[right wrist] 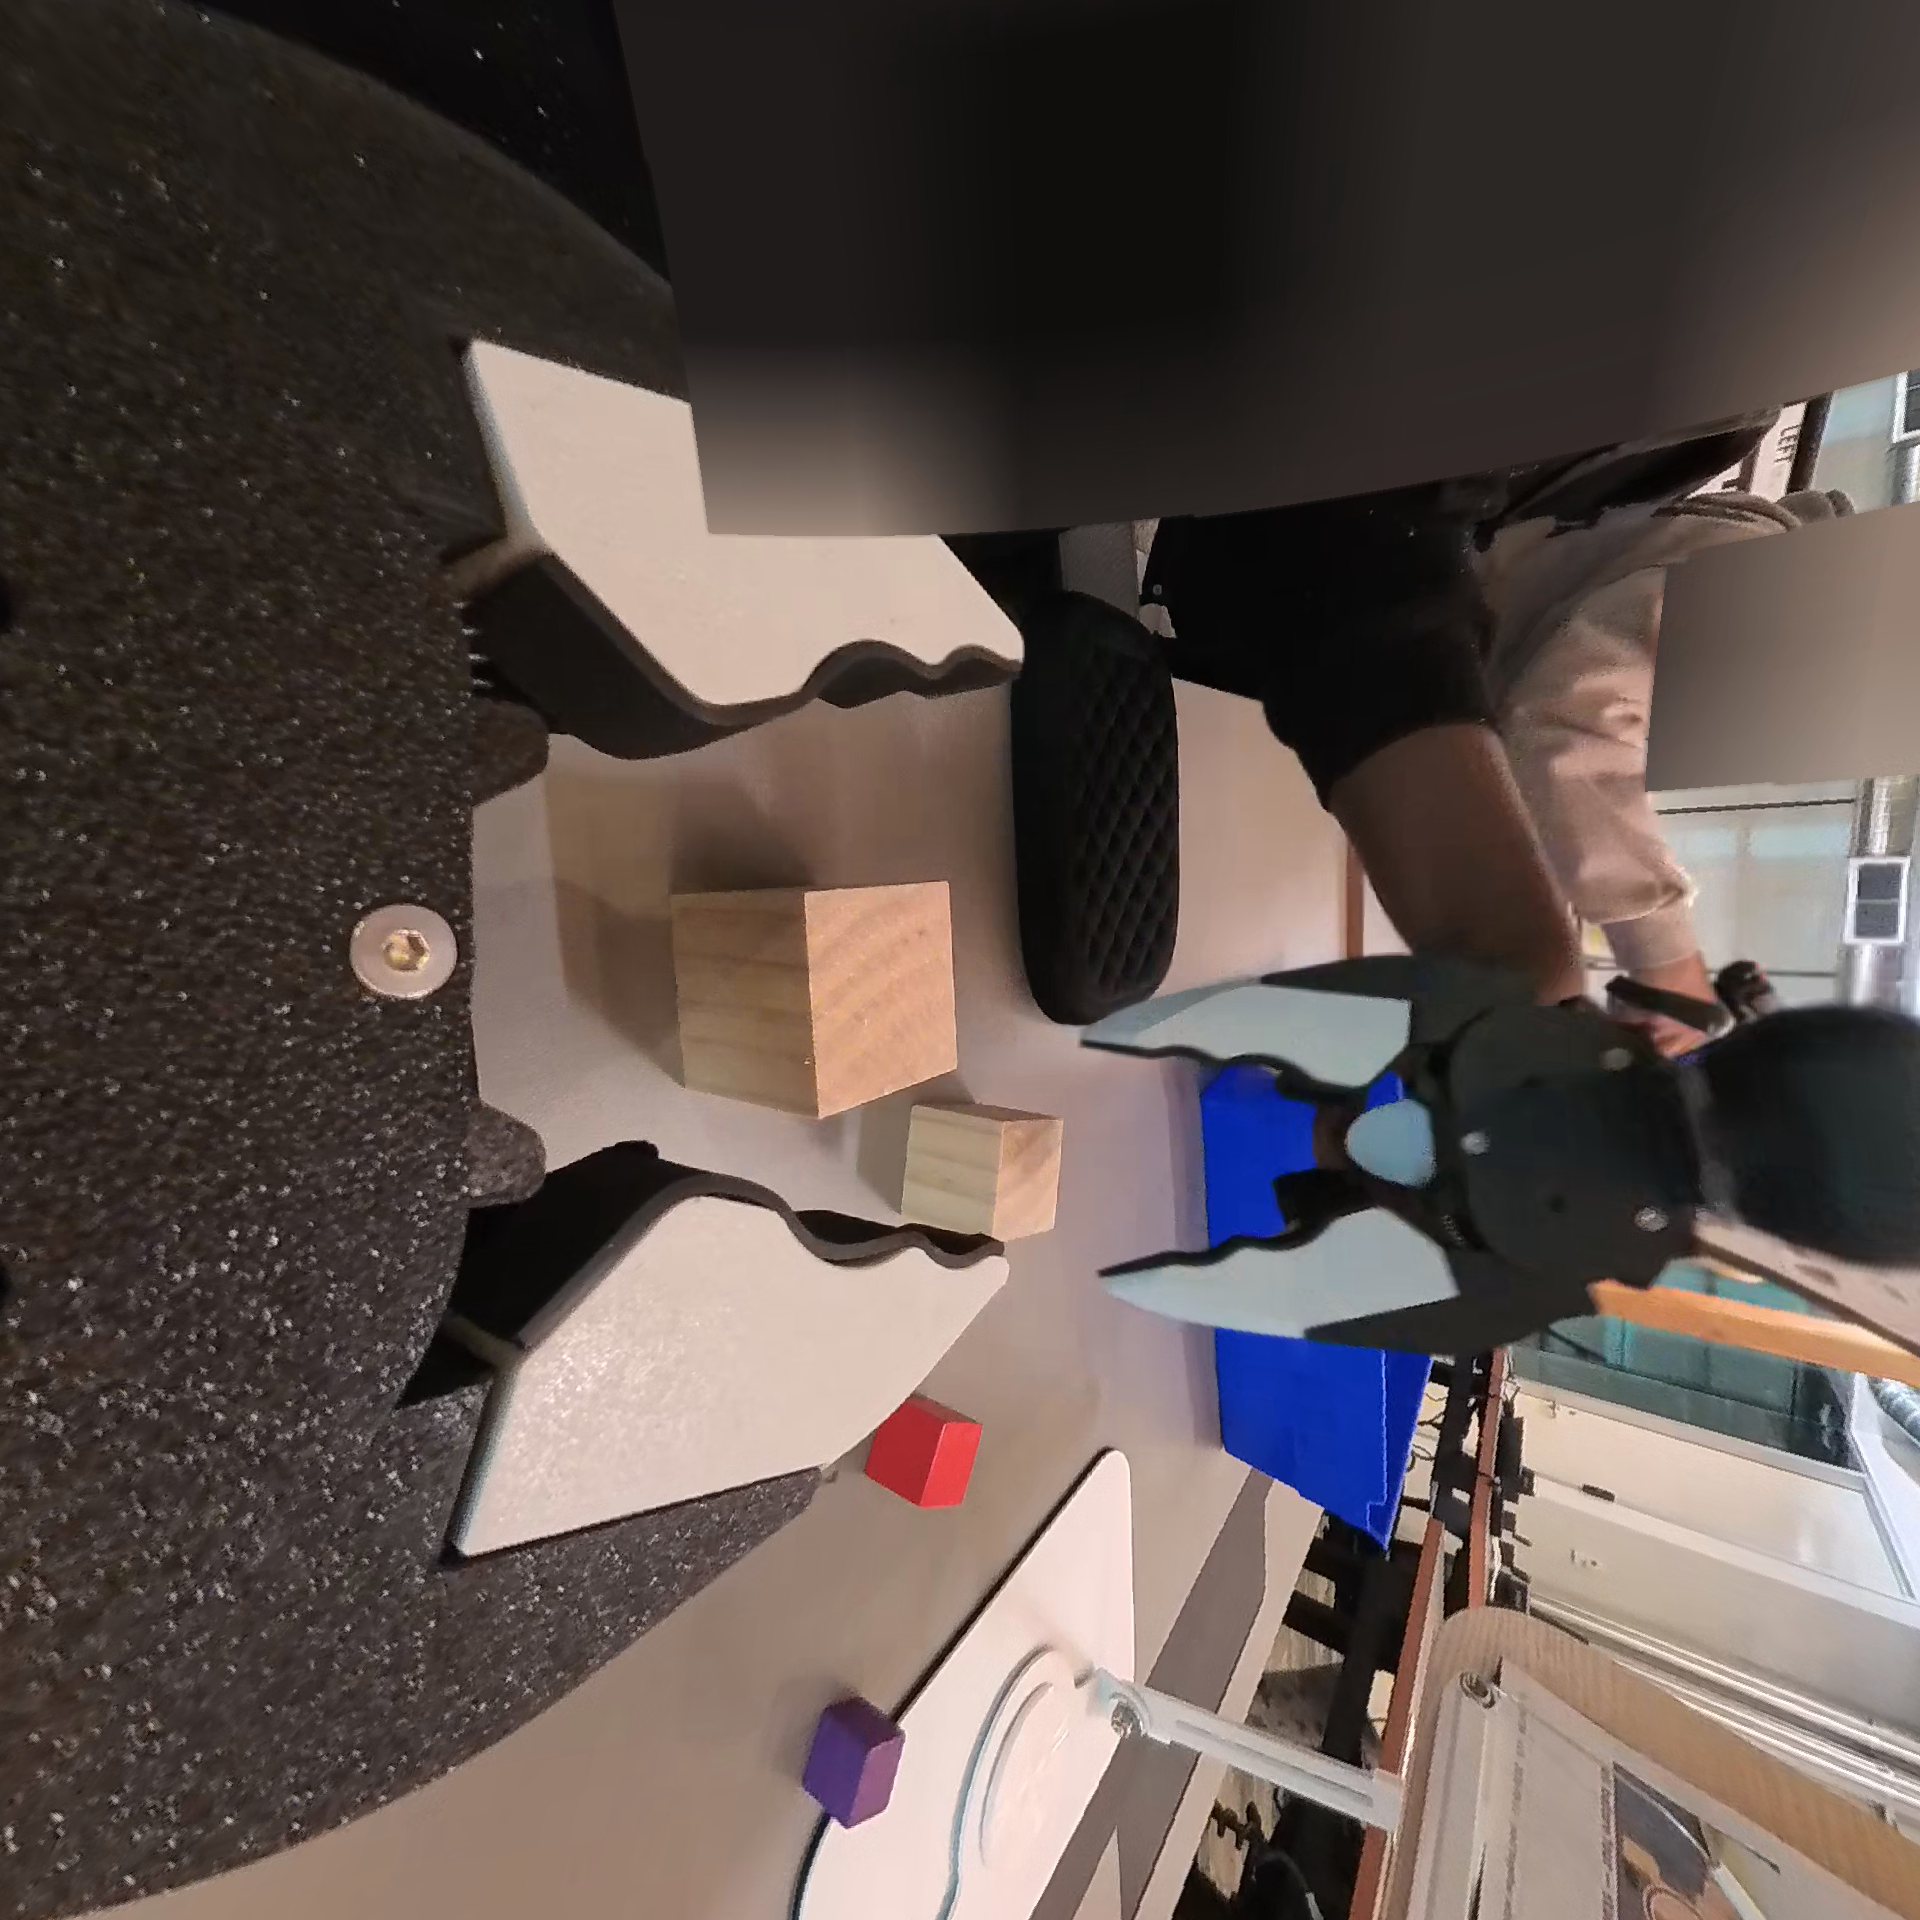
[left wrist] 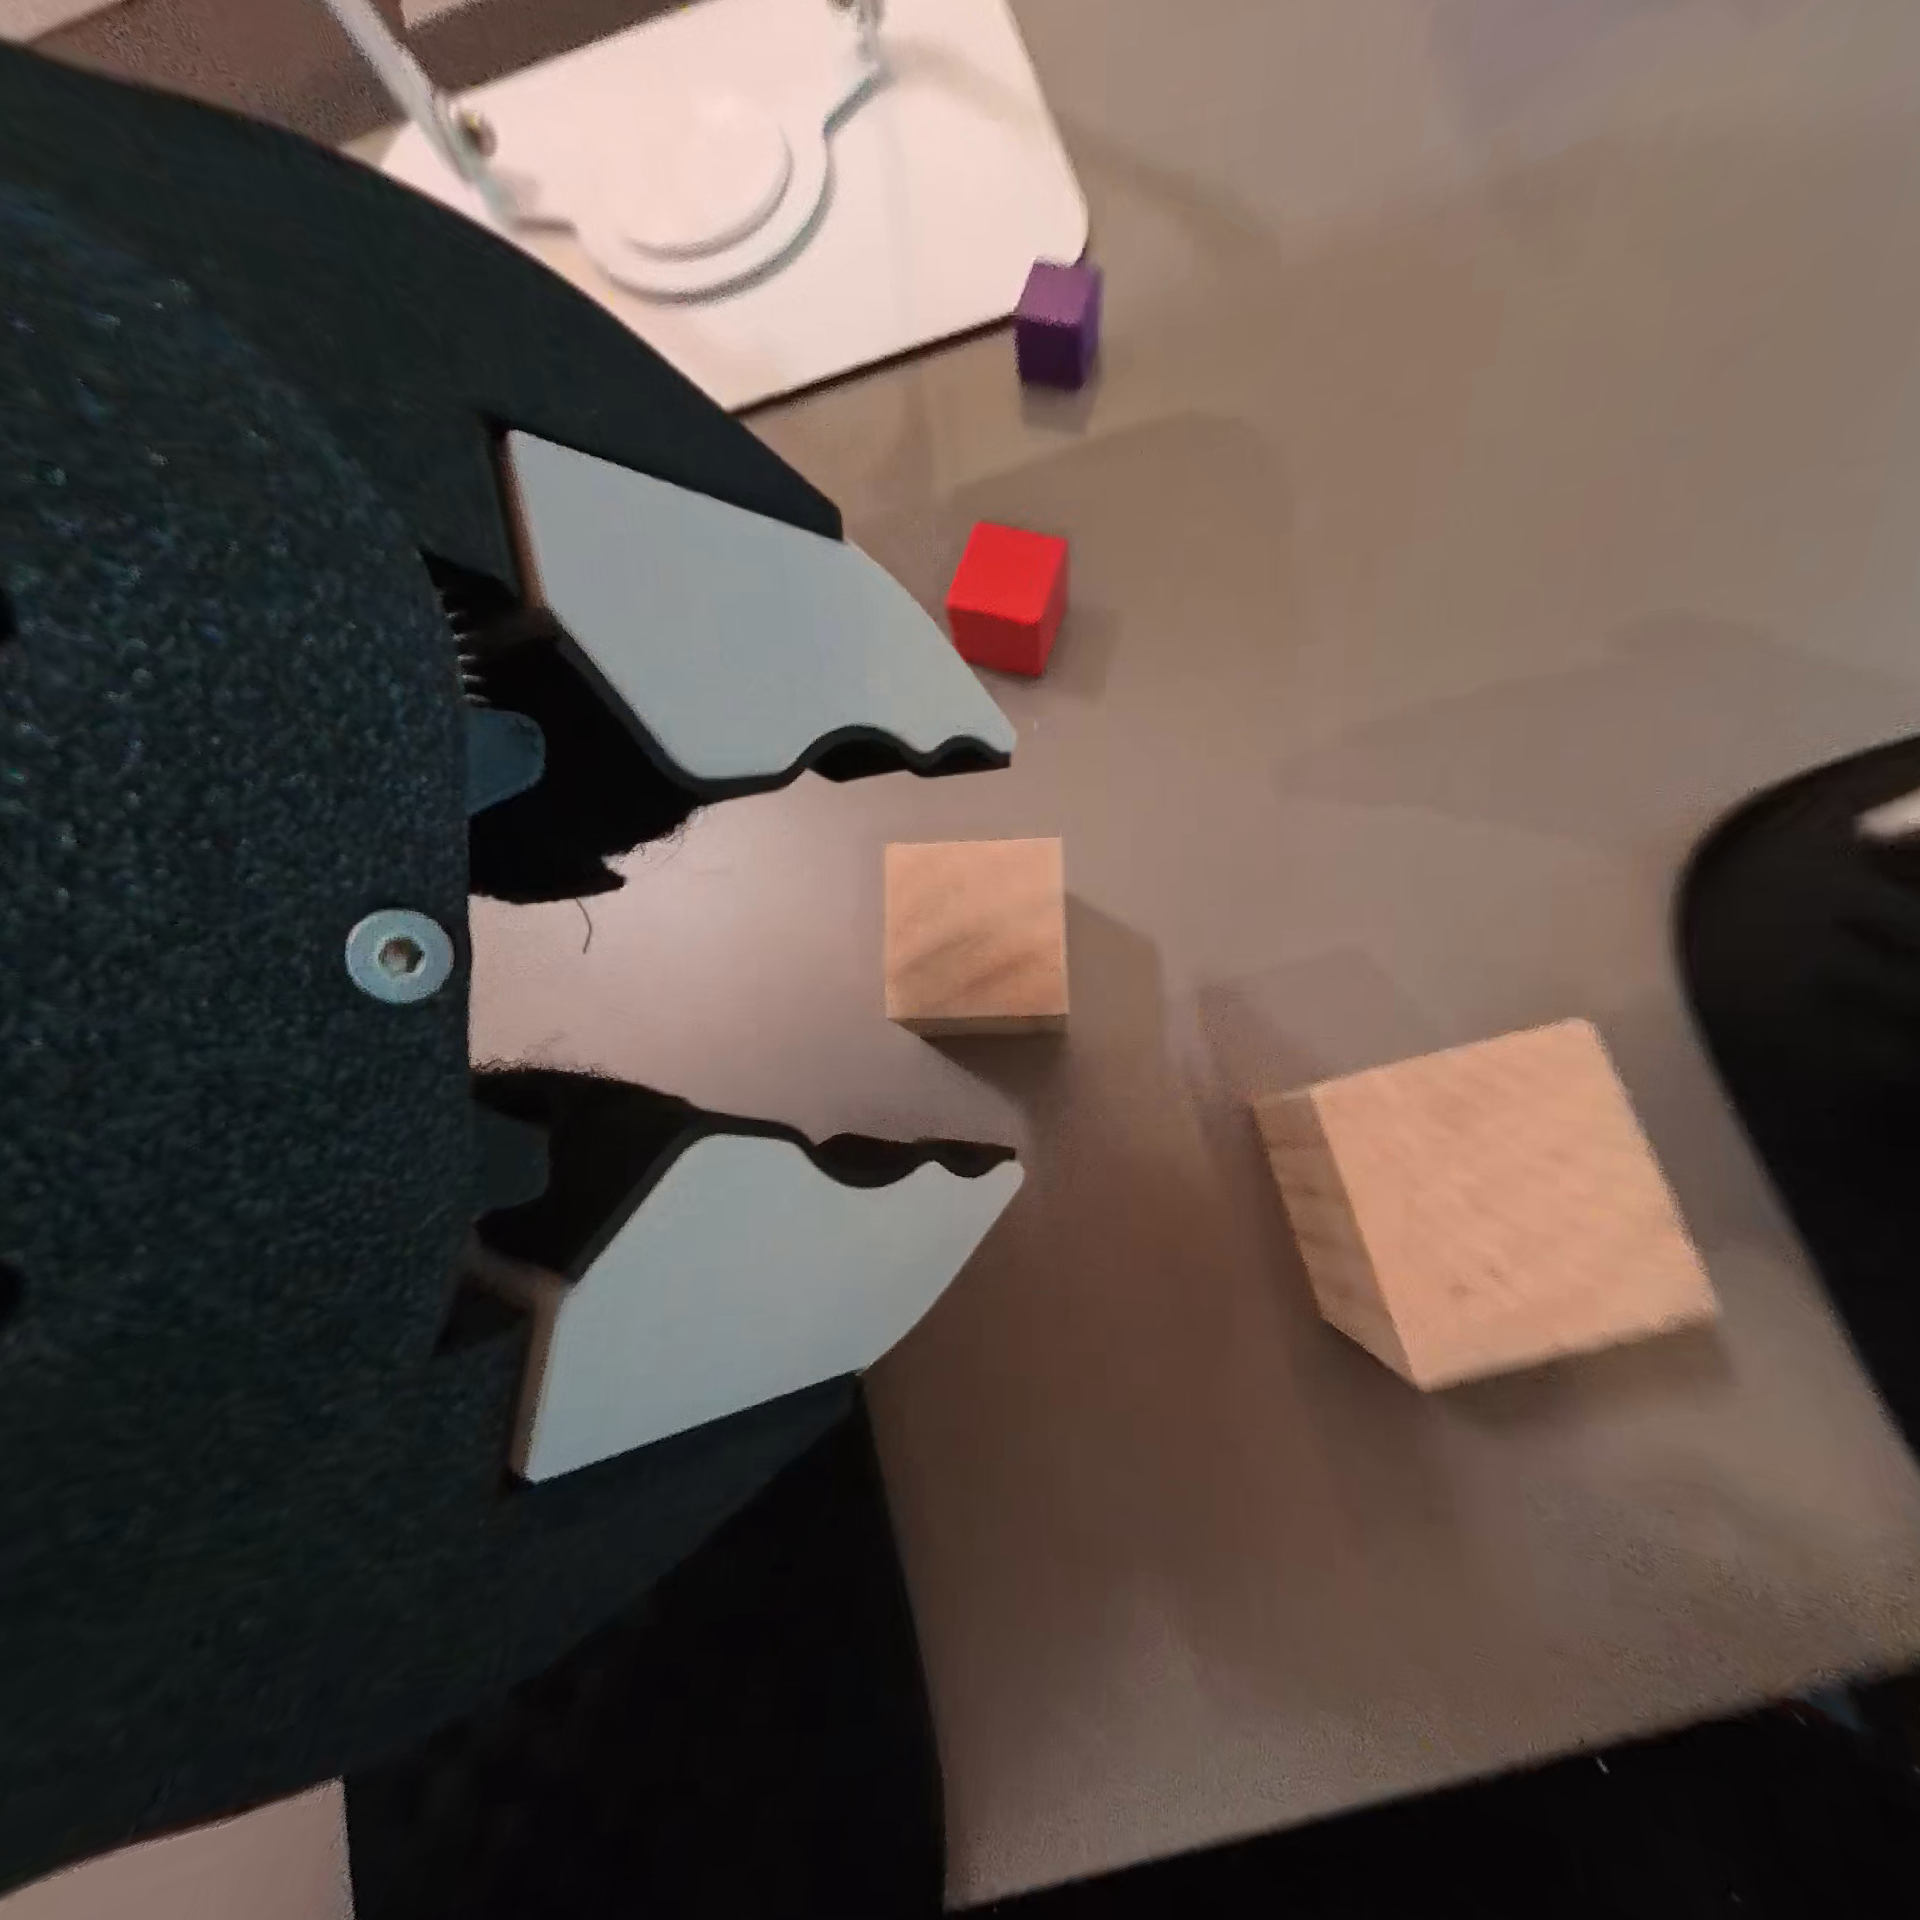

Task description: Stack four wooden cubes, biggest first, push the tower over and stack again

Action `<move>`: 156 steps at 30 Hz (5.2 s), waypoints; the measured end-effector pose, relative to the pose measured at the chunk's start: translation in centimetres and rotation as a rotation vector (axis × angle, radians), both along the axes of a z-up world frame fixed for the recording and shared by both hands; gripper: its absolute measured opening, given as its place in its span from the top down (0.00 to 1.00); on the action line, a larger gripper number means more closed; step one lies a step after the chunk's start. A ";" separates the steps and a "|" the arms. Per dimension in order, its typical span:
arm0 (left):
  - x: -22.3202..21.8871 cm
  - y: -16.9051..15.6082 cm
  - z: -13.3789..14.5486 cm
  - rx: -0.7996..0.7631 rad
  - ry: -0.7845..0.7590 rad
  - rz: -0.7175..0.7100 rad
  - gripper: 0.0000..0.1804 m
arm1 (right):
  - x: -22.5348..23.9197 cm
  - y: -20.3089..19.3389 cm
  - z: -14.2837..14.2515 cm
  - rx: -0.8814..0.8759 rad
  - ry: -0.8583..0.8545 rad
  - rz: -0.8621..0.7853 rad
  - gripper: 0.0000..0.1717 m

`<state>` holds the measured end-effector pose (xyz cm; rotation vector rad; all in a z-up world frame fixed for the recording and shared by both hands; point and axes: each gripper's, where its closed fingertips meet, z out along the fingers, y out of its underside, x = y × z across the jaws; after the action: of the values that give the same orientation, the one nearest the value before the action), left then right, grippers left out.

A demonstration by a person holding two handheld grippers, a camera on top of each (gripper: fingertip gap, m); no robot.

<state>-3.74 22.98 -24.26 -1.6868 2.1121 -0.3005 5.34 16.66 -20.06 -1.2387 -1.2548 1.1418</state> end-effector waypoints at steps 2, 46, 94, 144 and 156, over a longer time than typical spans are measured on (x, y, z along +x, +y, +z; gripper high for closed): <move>-0.4 0.5 -1.3 -0.044 0.029 0.055 0.65 | 0.0 0.0 0.1 0.002 0.004 -0.004 0.44; 8.3 -5.1 2.1 -0.173 -0.237 0.320 0.76 | 0.4 0.5 0.5 -0.002 0.047 -0.039 0.50; 1.3 10.8 -3.2 -0.174 -0.298 0.982 0.64 | 0.5 0.6 0.6 0.003 0.058 -0.049 0.52; 8.4 -5.1 4.7 -0.212 -0.139 0.236 0.85 | 0.6 0.3 0.8 0.015 0.071 -0.039 0.52; 8.3 -5.3 4.2 -0.218 -0.138 0.221 0.85 | 0.7 0.4 0.8 0.013 0.071 -0.040 0.53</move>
<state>4.60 17.72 -20.08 -1.9426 1.8278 -0.5784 5.99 17.01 -19.25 -1.1983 -1.1776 1.1368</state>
